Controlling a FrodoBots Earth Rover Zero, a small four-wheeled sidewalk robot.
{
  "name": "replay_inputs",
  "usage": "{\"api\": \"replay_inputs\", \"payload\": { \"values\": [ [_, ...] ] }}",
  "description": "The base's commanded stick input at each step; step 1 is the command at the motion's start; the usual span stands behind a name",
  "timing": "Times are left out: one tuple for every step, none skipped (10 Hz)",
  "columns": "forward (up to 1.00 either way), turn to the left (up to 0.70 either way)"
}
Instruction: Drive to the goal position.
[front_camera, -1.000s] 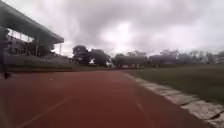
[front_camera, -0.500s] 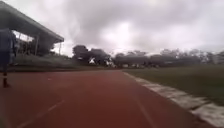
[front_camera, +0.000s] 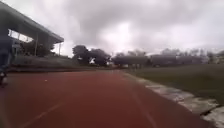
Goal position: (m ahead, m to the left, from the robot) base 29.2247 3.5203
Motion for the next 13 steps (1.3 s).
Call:
{"api": "replay_inputs", "payload": {
  "values": [
    [0.5, 0.02],
    [0.5, 0.02],
    [0.5, 0.02],
    [0.5, 0.02],
    [0.5, 0.02],
    [0.5, 0.02],
    [0.5, 0.02],
    [0.5, 0.02],
    [0.5, 0.02],
    [0.5, 0.02],
    [0.5, 0.02],
    [0.5, 0.02],
    [0.5, 0.02]
  ]
}}
